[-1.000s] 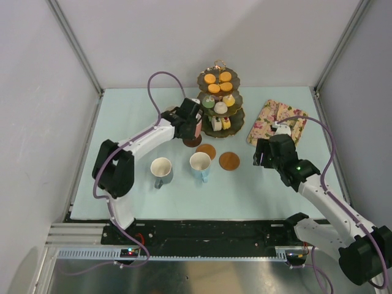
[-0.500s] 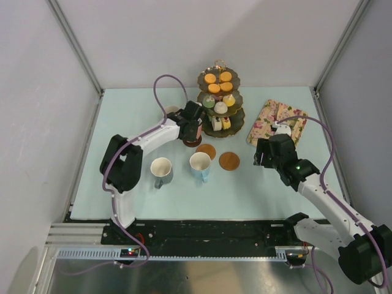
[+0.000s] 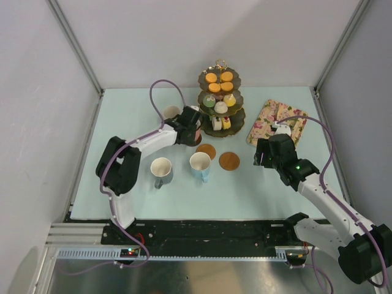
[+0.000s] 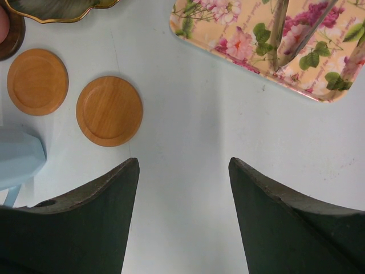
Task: Serve the afternoon tea
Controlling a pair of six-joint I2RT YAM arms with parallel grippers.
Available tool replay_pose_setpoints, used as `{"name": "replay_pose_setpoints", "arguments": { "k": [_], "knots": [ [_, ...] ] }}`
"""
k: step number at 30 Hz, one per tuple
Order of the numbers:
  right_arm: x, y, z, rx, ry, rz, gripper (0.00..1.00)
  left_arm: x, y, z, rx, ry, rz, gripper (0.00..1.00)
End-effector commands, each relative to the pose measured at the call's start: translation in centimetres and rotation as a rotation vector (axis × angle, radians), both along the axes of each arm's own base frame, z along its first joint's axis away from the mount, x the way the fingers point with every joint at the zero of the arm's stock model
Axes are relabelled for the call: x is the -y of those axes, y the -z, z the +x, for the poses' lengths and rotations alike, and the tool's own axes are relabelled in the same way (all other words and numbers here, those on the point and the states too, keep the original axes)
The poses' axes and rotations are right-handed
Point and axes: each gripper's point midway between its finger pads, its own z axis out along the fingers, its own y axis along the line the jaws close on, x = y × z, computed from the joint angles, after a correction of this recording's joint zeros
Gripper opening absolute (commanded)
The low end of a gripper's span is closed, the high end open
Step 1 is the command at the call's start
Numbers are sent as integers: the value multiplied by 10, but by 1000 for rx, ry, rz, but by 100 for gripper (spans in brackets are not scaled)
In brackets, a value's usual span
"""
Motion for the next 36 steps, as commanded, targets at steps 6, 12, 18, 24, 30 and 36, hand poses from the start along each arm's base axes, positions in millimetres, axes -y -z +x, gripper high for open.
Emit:
{"name": "replay_pose_setpoints", "arguments": {
  "k": [6, 12, 18, 24, 30, 36],
  "knots": [
    [2, -7, 2, 19, 19, 6, 70, -17, -8, -24, -9, -38, -39, 0],
    [0, -8, 3, 19, 14, 17, 70, -27, -9, -32, -16, -46, -28, 0],
    [0, -7, 2, 15, 16, 19, 70, -29, -11, -34, -15, -40, -24, 0],
    [0, -7, 2, 14, 13, 20, 70, -19, -20, -24, 2, -13, -42, 2],
    [0, -8, 1, 15, 17, 20, 70, -18, -23, -24, 5, -12, -50, 15],
    [0, -7, 1, 15, 18, 25, 70, -19, -23, -29, 3, -14, -58, 34]
  ]
}}
